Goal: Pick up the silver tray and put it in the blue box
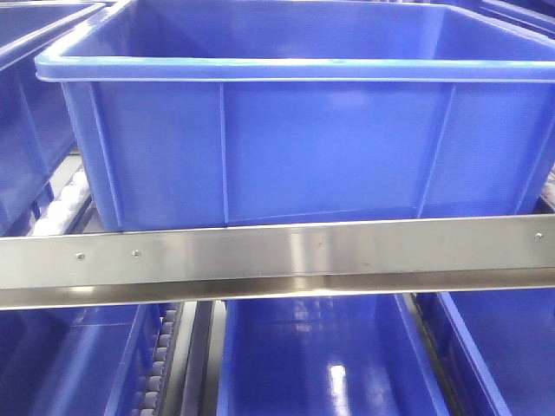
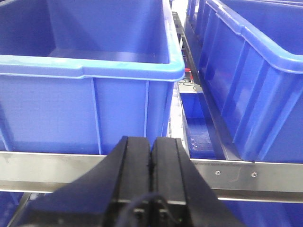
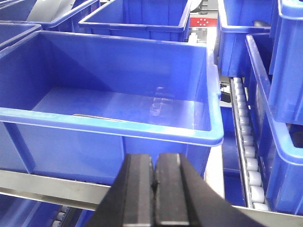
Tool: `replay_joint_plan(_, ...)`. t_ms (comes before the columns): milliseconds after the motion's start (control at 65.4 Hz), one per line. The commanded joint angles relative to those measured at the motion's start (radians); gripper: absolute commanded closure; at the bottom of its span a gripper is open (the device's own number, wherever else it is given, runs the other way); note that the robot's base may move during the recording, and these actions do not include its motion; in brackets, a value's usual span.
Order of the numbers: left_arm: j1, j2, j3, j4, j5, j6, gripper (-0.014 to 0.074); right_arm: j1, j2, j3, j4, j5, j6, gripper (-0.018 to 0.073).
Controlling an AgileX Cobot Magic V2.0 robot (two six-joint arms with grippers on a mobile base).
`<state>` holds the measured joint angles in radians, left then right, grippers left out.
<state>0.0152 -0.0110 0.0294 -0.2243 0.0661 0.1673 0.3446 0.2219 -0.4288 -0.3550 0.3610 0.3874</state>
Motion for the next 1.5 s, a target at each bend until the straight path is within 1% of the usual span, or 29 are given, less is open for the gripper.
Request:
replay_joint_plan(0,0.002,-0.018,-0.002,-0.011,-0.093,0.002,0.0699,0.000,0.011,-0.026,-0.022,-0.085,-0.007,0.0510)
replay_joint_plan(138,0.002,-0.018,-0.002,-0.011,-0.093,0.002,0.0699,-0.002,0.013,-0.024,-0.016,-0.104,-0.007,0.0510)
replay_joint_plan(229,0.002,-0.018,-0.002,-0.011,-0.093,0.002,0.0699,-0.033,0.013,-0.015,0.017,-0.119,-0.032,0.0510)
replay_joint_plan(291,0.002,-0.018,-0.002,-0.011,-0.093,0.002,0.0699,-0.083,0.012,-0.004,0.101,-0.125,-0.116,0.0510)
replay_joint_plan(382,0.002,-0.018,-0.002,-0.011,-0.093,0.002,0.0699,-0.175,0.011,0.029,0.253,-0.165,-0.285,0.0510)
replay_joint_plan(428,0.002,-0.018,-0.002,-0.011,-0.093,0.002,0.0699,-0.223,0.002,0.058,0.307,-0.202,-0.332,0.0510)
replay_joint_plan(459,0.002,-0.018,-0.002,-0.011,-0.093,0.002,0.0699,-0.250,-0.006,0.078,0.331,-0.226,-0.345,0.0510)
replay_joint_plan(551,0.002,-0.018,-0.002,-0.011,-0.093,0.002,0.0699,-0.338,-0.052,0.171,0.343,-0.313,-0.347,0.0510)
replay_joint_plan(612,0.002,-0.018,-0.002,-0.011,-0.093,0.002,0.0699,-0.376,-0.090,0.233,0.343,-0.354,-0.347,0.0510)
replay_joint_plan(704,0.002,-0.018,-0.002,-0.011,-0.093,0.002,0.0699,-0.411,-0.154,0.323,0.343,-0.379,-0.347,0.0510)
replay_joint_plan(856,0.002,-0.018,-0.002,-0.011,-0.093,0.002,0.0699,-0.423,-0.252,0.432,0.346,-0.385,-0.347,0.0510)
replay_joint_plan(918,0.002,-0.018,-0.002,-0.011,-0.093,0.002,0.0699,-0.423,-0.252,0.466,0.346,-0.424,-0.347,0.0510)
replay_joint_plan(948,0.002,-0.016,-0.002,-0.011,-0.093,0.002,0.0699,-0.423,-0.252,0.462,0.346,-0.397,-0.347,0.0510)
replay_joint_plan(1484,0.002,-0.016,-0.002,-0.011,-0.093,0.002,0.0699,-0.423,-0.252,0.462,0.346,-0.399,-0.347,0.0510)
